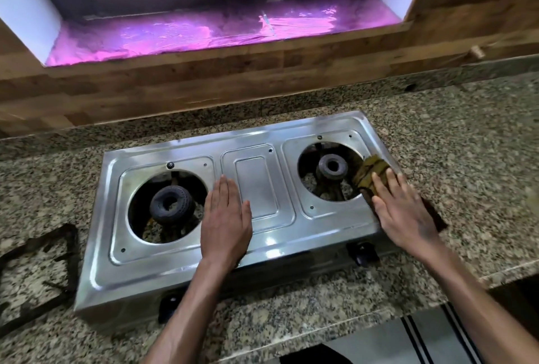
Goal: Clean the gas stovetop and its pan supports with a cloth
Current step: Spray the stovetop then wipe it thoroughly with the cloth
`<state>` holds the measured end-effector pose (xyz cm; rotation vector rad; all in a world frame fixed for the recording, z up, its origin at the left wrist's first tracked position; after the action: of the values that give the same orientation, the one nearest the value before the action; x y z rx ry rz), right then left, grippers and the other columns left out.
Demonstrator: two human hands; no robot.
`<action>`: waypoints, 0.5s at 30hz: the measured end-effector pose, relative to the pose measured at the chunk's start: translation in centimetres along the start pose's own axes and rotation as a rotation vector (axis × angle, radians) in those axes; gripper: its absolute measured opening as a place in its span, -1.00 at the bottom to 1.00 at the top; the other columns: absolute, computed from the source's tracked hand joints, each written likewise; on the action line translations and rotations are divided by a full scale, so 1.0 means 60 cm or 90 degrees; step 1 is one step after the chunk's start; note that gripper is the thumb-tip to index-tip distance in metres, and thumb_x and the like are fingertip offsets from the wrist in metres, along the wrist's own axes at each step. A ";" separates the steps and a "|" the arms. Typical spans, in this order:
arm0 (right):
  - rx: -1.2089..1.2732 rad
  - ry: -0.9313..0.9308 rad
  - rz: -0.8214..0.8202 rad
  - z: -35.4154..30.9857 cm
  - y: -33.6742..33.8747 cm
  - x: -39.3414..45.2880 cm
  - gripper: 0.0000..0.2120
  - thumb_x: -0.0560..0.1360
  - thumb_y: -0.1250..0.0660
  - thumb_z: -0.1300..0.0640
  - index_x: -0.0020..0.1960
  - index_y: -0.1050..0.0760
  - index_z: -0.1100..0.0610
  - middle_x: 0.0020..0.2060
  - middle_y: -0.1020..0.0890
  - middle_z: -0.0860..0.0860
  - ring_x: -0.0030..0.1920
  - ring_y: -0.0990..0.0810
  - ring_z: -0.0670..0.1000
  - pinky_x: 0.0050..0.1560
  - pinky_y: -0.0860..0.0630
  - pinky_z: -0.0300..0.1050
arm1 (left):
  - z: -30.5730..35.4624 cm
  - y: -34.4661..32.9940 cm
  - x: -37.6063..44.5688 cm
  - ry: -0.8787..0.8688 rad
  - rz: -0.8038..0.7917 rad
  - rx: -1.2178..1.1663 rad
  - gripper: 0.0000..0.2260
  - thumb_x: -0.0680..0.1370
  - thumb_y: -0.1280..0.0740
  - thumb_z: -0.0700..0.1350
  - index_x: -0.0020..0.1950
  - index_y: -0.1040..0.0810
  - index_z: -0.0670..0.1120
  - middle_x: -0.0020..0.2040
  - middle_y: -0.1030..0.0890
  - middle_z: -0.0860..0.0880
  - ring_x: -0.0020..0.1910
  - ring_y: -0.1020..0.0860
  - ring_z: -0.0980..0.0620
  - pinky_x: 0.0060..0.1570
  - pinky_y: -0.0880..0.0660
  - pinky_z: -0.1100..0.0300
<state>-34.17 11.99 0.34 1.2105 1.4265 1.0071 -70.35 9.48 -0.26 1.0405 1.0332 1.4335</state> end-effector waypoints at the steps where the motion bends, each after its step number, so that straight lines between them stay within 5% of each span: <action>1: 0.018 -0.012 -0.002 -0.013 -0.006 -0.031 -0.33 0.54 0.33 -0.27 0.62 0.14 -0.10 0.61 0.16 0.01 0.60 0.21 0.03 0.58 0.19 0.04 | 0.001 0.000 0.000 -0.001 -0.001 -0.001 -0.41 0.62 0.08 0.07 0.57 -0.13 -0.23 0.59 -0.10 -0.18 0.58 -0.04 -0.07 0.55 0.06 0.05; 9: 0.044 0.086 -0.023 -0.221 -0.047 -0.108 -0.34 0.52 0.43 -0.28 0.59 0.22 -0.15 0.58 0.27 0.00 0.59 0.28 0.03 0.49 0.37 -0.06 | 0.002 0.004 -0.001 0.002 -0.017 -0.011 -0.45 0.67 0.01 0.04 0.58 -0.07 -0.23 0.60 -0.04 -0.18 0.59 0.01 -0.08 0.55 0.08 0.04; 15: 0.040 0.251 -0.059 -0.240 -0.041 -0.110 -0.43 0.60 0.21 -0.23 0.60 0.05 -0.21 0.61 0.10 -0.10 0.60 0.16 -0.07 0.54 0.23 -0.12 | 0.002 0.003 -0.002 0.004 -0.023 -0.016 -0.45 0.67 0.02 0.05 0.59 -0.05 -0.21 0.61 -0.02 -0.15 0.59 0.03 -0.04 0.55 0.11 0.06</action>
<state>-48.56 5.03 1.66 1.0139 1.8139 1.1882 -70.26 9.34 -0.04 0.9949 1.0305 1.4176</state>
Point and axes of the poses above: each hand's wrist, its own x-axis towards the middle knuckle, its own y-axis out of the back of the hand, z = x × y, the point moved 5 cm from there along x, towards the middle knuckle
